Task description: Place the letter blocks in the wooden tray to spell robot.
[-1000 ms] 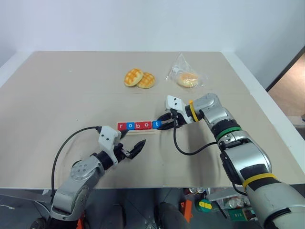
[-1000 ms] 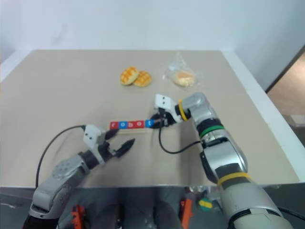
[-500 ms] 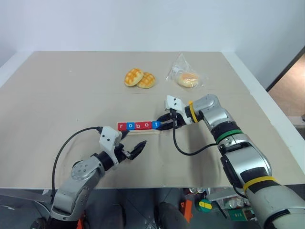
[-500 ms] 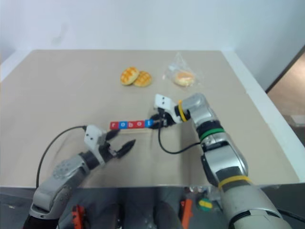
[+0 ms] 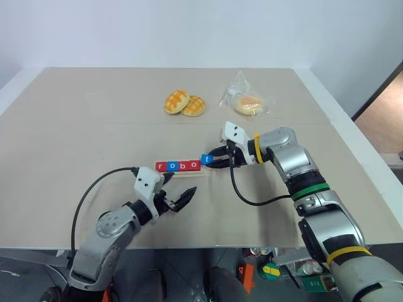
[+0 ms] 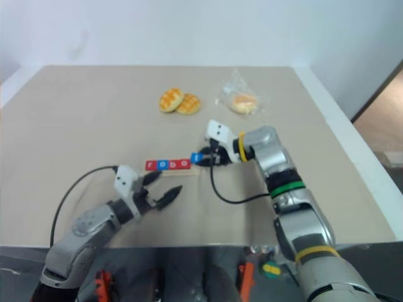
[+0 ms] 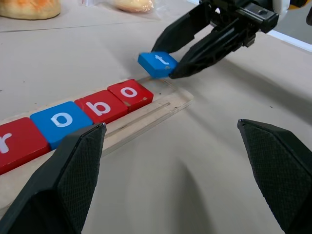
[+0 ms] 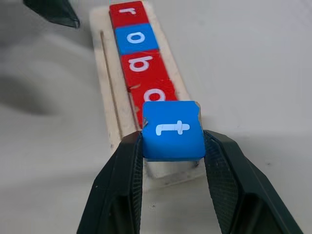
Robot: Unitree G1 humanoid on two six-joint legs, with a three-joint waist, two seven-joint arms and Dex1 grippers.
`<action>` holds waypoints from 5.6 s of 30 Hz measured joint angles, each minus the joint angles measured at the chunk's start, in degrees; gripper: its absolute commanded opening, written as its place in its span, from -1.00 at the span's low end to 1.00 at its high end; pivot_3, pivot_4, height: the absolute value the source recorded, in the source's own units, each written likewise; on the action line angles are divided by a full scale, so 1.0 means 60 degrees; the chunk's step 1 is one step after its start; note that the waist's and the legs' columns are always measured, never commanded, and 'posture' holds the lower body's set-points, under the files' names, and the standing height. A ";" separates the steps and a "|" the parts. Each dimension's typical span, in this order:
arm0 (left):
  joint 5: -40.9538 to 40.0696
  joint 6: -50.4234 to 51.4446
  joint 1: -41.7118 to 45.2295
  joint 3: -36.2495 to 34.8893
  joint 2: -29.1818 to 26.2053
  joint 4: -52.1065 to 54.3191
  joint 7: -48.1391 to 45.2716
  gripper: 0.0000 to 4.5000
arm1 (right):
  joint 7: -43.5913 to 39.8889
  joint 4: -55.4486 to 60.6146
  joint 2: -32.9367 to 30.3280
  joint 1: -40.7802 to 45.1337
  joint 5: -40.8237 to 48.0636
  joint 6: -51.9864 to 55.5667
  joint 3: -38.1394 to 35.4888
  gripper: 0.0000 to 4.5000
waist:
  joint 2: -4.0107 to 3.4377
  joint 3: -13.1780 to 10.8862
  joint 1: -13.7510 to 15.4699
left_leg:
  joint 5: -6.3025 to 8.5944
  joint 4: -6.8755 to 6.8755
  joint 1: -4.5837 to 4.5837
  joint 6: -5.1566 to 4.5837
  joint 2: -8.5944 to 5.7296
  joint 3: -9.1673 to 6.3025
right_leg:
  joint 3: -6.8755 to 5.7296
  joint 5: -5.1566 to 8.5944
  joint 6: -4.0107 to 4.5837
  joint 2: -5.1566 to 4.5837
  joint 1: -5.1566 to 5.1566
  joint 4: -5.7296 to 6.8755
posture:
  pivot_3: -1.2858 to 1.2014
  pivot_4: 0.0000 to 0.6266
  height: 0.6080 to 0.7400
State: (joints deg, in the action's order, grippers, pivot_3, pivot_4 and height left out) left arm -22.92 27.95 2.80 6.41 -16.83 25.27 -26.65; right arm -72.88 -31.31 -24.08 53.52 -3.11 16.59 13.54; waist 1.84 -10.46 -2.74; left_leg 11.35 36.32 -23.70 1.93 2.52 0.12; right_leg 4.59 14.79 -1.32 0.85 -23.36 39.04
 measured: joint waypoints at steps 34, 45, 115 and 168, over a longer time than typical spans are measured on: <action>0.0064 -0.0001 -0.0018 -0.0035 -0.0026 -0.0144 0.0053 1.00 | 0.3847 0.3861 0.0227 -0.2416 0.1956 0.2810 -0.2070 -0.33 | 0.0002 0.0001 0.0005 | 0.0001 0.0000 -0.0019 -0.0001 -0.0002 -0.0011 | -0.0007 0.0009 -0.0012 -0.0002 -0.0009 -0.0005 | 0.03 -0.52 1.00; 0.0052 -0.0001 -0.0021 -0.0035 -0.0060 -0.0143 -0.0036 1.00 | 0.7468 0.6153 0.1416 -0.4423 0.1480 0.3486 -0.2215 -1.00 | 0.0001 0.0001 -0.0003 | -0.0001 0.0002 -0.0014 0.0002 0.0006 -0.0006 | 0.0000 0.0028 -0.0047 0.0008 -0.0012 0.0000 | 0.03 -0.52 1.00; 0.0058 0.0000 0.0036 -0.0007 -0.0024 -0.0154 -0.0212 1.00 | 0.8638 0.6305 0.1745 -0.4669 0.1175 0.3702 -0.0668 -1.00 | 0.0001 0.0001 -0.0007 | -0.0001 0.0000 -0.0016 0.0002 0.0009 -0.0006 | 0.0000 0.0032 -0.0047 0.0011 -0.0015 -0.0006 | 0.03 -0.52 1.00; 0.0049 -0.0107 0.0032 -0.0169 0.0005 -0.0178 -0.0164 1.00 | 0.8427 0.6346 0.1956 -0.4350 0.1298 0.3674 -0.0544 -0.62 | 0.0001 0.0001 -0.0004 | -0.0001 0.0000 -0.0021 0.0002 0.0008 -0.0006 | -0.0001 0.0032 -0.0048 0.0010 -0.0018 -0.0008 | 0.03 -0.52 1.00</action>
State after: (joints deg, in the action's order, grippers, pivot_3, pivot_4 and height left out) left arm -22.63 27.31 3.00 5.39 -16.80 24.20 -27.64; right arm -22.32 6.76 -12.34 27.42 4.68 38.63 10.28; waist 1.85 -10.45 -2.76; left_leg 11.35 36.32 -23.82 1.94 2.57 0.09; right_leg 4.58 14.98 -1.61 0.91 -23.47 39.00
